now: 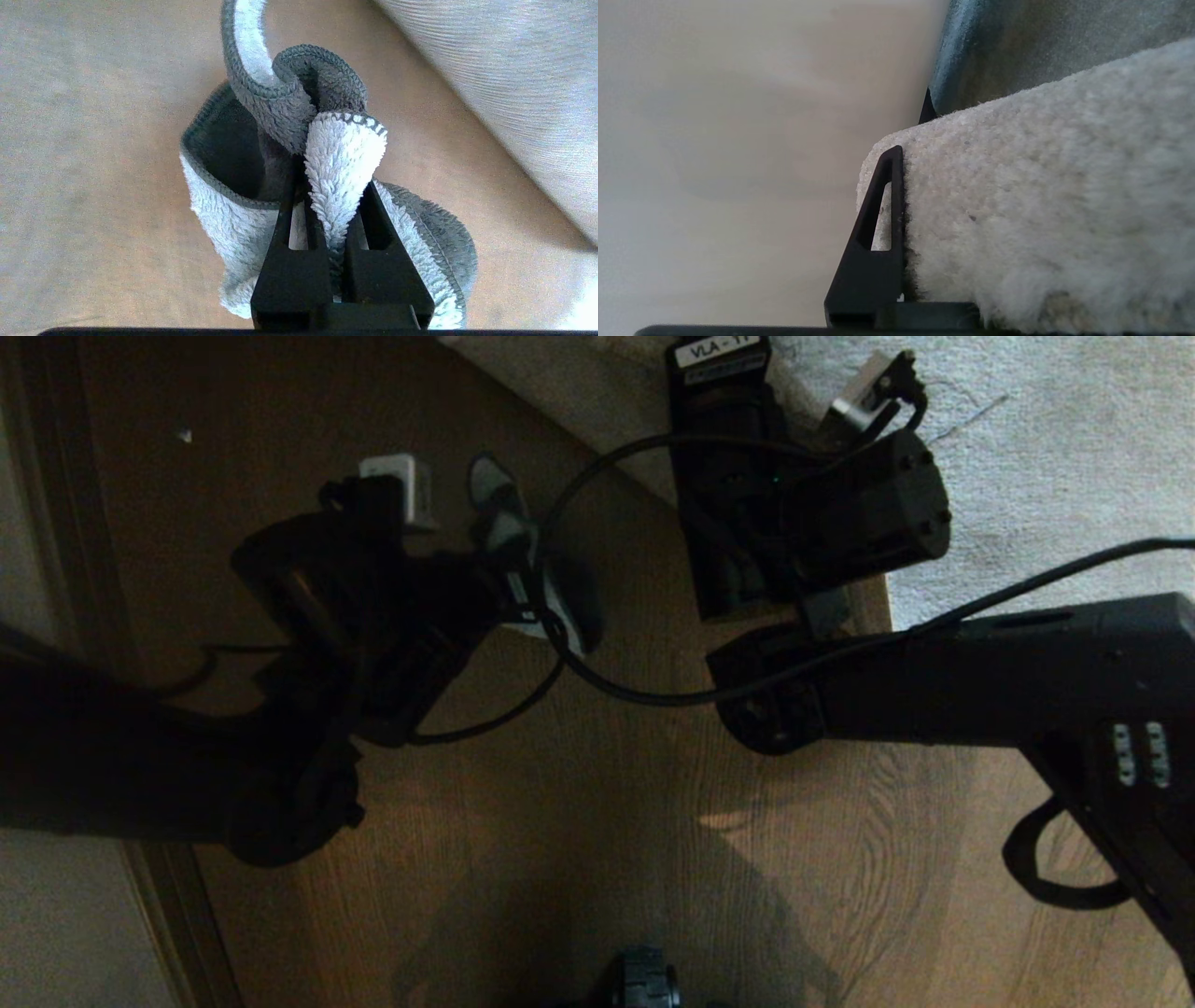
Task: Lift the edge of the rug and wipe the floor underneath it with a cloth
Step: Wipe the floor under the carpet with a rag
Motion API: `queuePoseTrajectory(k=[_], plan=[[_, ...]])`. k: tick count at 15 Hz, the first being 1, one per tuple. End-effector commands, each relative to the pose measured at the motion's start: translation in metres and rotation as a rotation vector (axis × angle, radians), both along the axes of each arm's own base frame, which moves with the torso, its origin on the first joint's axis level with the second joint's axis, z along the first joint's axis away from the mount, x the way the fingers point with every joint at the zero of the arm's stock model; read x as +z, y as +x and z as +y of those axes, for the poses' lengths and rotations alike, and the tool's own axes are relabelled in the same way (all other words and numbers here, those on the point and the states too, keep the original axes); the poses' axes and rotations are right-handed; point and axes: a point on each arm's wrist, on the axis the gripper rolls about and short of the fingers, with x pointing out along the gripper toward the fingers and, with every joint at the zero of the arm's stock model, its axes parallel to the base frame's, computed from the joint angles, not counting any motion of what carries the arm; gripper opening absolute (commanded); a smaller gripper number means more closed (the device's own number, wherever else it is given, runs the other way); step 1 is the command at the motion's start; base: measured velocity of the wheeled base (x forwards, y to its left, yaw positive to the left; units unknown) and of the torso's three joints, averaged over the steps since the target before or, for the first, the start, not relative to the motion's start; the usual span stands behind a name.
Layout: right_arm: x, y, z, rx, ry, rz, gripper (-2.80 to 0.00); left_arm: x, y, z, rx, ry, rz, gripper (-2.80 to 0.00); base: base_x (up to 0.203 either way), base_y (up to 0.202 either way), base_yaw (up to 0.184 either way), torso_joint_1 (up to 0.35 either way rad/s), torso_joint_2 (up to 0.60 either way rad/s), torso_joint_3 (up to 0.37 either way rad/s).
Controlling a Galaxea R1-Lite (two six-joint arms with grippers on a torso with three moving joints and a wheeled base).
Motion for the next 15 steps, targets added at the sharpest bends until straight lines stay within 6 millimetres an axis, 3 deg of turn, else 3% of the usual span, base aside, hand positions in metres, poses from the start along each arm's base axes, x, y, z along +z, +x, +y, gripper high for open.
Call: queuePoseTrajectory(k=[1, 9, 15], plan=[[0.002, -0.003, -0.003, 0.003, 0.036, -0.032, -2.80, -0.001, -0.006, -0.013, -0.041, -0.003, -0.001, -2.80, 0.000, 0.000, 0.000, 0.000, 0.00, 0.000], [-0.001, -0.001, -0.001, 0.001, 0.030, -0.028, -2.80, 0.003, 0.020, -0.046, -0.075, -0.053, -0.052, -2.80, 0.000, 0.000, 0.000, 0.000, 0.00, 0.000], [-0.001, -0.001, -0.001, -0.003, 0.031, -0.029, -2.80, -0.006, 0.038, -0.036, -0.028, -0.051, -0.033, -2.80, 0.000, 0.000, 0.000, 0.000, 0.00, 0.000]])
